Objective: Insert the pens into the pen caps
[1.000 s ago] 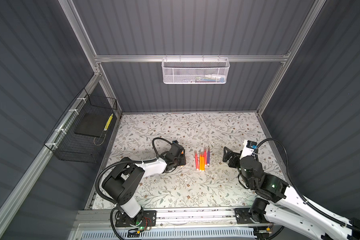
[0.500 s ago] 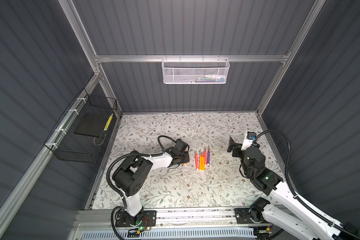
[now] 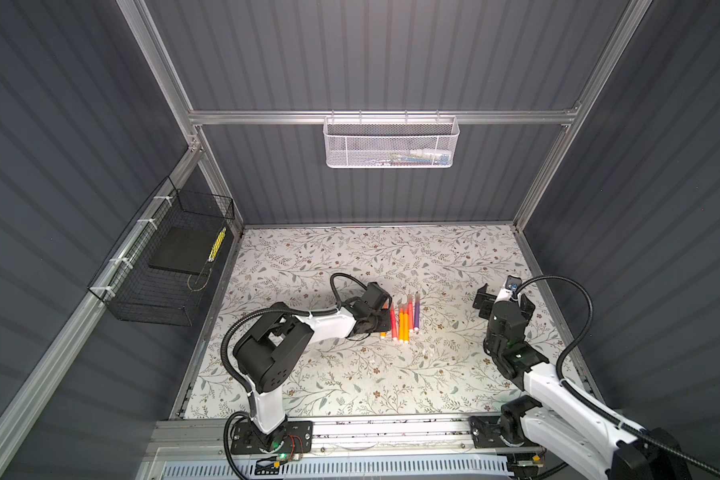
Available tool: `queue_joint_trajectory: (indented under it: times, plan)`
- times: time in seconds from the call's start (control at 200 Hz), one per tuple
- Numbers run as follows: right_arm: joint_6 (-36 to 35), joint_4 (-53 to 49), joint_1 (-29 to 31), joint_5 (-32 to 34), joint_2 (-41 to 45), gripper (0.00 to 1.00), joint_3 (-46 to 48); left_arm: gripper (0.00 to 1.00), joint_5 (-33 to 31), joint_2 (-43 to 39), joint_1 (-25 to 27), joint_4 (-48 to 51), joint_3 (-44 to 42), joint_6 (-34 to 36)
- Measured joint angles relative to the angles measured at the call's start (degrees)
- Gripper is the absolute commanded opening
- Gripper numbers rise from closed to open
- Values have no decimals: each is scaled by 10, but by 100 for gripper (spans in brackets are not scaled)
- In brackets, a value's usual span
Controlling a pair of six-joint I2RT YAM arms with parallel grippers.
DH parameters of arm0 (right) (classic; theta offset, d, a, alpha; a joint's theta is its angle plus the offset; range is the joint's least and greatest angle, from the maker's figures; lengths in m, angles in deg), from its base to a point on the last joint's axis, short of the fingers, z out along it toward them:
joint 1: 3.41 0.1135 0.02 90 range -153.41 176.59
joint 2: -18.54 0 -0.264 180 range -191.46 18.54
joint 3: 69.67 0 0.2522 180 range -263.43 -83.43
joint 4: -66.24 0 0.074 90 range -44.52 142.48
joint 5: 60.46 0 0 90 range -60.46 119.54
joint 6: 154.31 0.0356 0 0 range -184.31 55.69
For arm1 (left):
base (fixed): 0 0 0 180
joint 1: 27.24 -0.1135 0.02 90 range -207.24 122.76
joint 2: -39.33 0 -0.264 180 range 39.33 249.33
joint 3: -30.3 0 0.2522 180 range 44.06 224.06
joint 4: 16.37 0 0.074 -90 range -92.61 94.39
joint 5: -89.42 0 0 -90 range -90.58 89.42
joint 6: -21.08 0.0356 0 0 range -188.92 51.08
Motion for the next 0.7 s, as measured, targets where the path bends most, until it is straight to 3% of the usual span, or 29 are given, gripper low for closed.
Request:
queue_joint_trajectory:
  times: [0.23, 0.33, 0.46, 0.57, 0.7]
  plan:
    - [-22, 176, -72, -35, -169, 99, 35, 48, 0, -5, 3, -2, 1, 7]
    - [-33, 222, -91, -58, -199, 99, 41, 55, -21, -18, 3, 9, -8, 17]
    - [-20, 220, -135, -133, -194, 99, 27, 65, -69, -69, 3, 24, -30, 42]
    - [-1, 294, -182, -214, -229, 99, 37, 83, -104, -126, 2, 17, -50, 67]
    - [2, 318, -191, -279, -272, 99, 38, 88, -136, -168, 1, 5, -65, 89]
